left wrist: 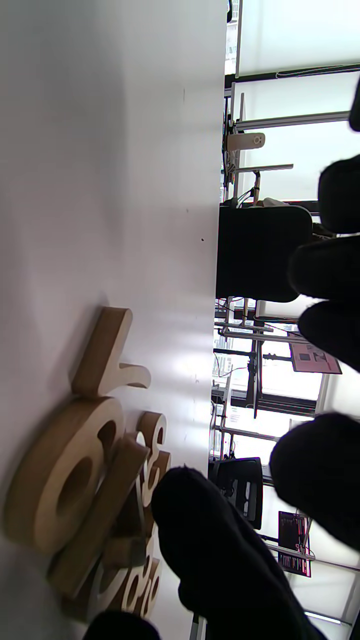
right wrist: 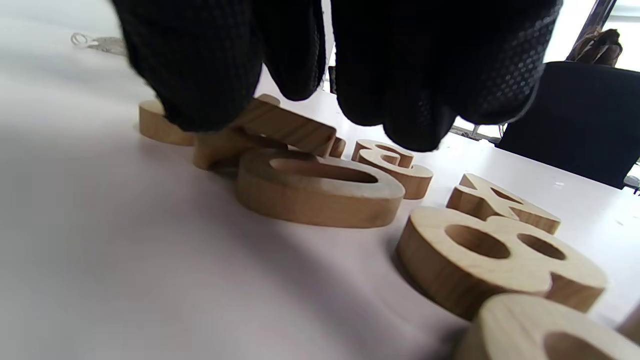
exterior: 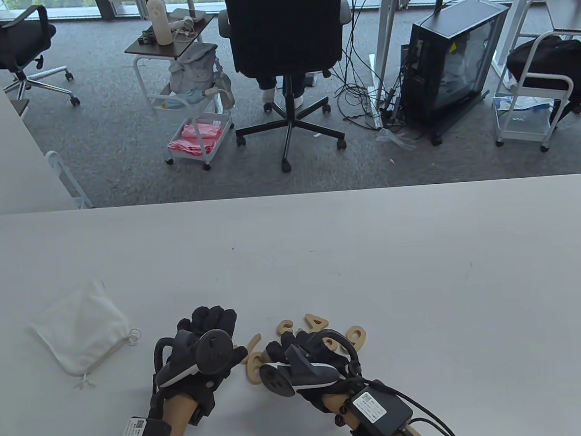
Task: Empty bag and arrange number blocks in order
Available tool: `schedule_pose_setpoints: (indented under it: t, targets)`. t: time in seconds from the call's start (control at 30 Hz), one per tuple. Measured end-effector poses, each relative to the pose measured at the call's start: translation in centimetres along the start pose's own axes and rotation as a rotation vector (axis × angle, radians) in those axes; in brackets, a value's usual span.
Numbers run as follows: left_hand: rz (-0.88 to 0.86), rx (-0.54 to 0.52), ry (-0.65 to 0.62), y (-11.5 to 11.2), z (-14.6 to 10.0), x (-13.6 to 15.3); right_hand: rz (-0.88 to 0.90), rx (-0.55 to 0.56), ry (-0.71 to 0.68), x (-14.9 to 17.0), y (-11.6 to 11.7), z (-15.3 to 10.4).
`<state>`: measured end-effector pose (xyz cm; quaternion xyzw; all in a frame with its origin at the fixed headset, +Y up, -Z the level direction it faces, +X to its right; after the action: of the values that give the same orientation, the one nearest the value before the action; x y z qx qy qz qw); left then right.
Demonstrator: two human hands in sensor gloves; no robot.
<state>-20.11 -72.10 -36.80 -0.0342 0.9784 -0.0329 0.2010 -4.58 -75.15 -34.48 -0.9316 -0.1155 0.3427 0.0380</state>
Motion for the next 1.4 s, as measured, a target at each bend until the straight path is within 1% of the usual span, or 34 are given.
schedule_pose_setpoints:
  t: [0.1,0.27,0.43,0.63,0.67,0.7,0.8,0.83,0.9,0.93,0.97,1.0,1.03,1.07,1.13,1.17,1.2,1.23,1.3,1.33,1.4]
  targets:
    - [-0.001,-0.001,0.002,0.0,-0.1,0.1,-0.031,-0.006,-0.01,-0.3,0.6,0.2]
    - [0.0,-0.013,0.004,0.2,-0.1,0.2,-0.108,0.056,-0.037,-0.9,0.9,0.0]
    - [0.003,-0.017,0.004,0.2,-0.2,0.2,-0.148,0.1,-0.049,-1.2,0.8,-0.2]
    - [0.004,-0.021,0.005,0.3,-0.3,0.2,-0.242,0.185,-0.104,-1.8,0.9,-0.7]
    - [0.004,-0.023,0.005,0.3,-0.3,0.2,-0.271,0.225,-0.112,-2.0,0.8,-0.9]
    - [0.005,-0.024,0.006,0.3,-0.3,0.2,-0.279,0.238,-0.115,-2.1,0.7,-0.9]
    - [0.008,-0.024,0.006,0.3,-0.3,0.2,-0.263,0.304,-0.079,-1.7,0.0,-1.2]
    - [0.009,-0.024,0.006,0.3,-0.3,0.2,-0.262,0.332,-0.063,-1.4,-0.7,-1.3]
    - [0.006,-0.027,0.005,0.4,-0.3,0.2,-0.204,0.386,0.01,0.1,-2.4,-1.9]
    - [0.005,-0.025,0.004,0.4,-0.3,0.2,-0.096,0.397,0.085,1.8,-3.6,-2.3]
    - [0.006,-0.025,0.004,0.4,-0.3,0.2,-0.011,0.392,0.137,2.9,-4.1,-2.7]
    - [0.008,-0.026,0.001,0.4,-0.3,0.1,0.137,0.382,0.214,5.0,-4.7,-3.4]
    - [0.01,-0.023,-0.002,0.3,-0.3,0.0,0.28,0.379,0.29,7.3,-5.0,-4.4]
    - [0.011,-0.023,-0.004,0.3,-0.3,0.0,0.355,0.36,0.333,8.6,-5.0,-5.0]
    - [0.015,-0.022,-0.013,0.3,-0.3,-0.3,0.565,0.291,0.462,12.7,-4.1,-7.2]
    - [0.018,-0.022,-0.016,0.2,-0.2,-0.4,0.619,0.271,0.494,13.8,-3.6,-7.8]
    - [0.023,-0.019,-0.022,0.2,-0.2,-0.6,0.697,0.219,0.554,15.2,-2.5,-8.7]
    - [0.025,-0.019,-0.028,0.1,-0.1,-0.7,0.743,0.179,0.597,16.2,-1.6,-9.4]
    - [0.025,-0.016,-0.038,0.0,-0.1,-1.0,0.801,0.154,0.666,17.7,0.2,-10.7]
    - [0.023,-0.017,-0.045,-0.1,-0.1,-1.2,0.843,0.094,0.684,18.3,1.4,-11.2]
    - [0.021,-0.018,-0.057,-0.1,0.0,-1.6,0.921,-0.015,0.692,18.8,2.8,-11.6]
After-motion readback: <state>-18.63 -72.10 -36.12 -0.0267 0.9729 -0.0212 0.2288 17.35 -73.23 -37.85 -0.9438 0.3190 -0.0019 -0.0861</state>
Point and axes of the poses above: the tracker on the back of each hand, its own x axis roughly to the little-finger side, its own z axis roughly from the wrist to the fingertips, y = z × x, the point moved 2 cm from there along z, roughly from the wrist to the fingertips, and after that the axes turned 2 degrees about x, right-handed, at the moved point
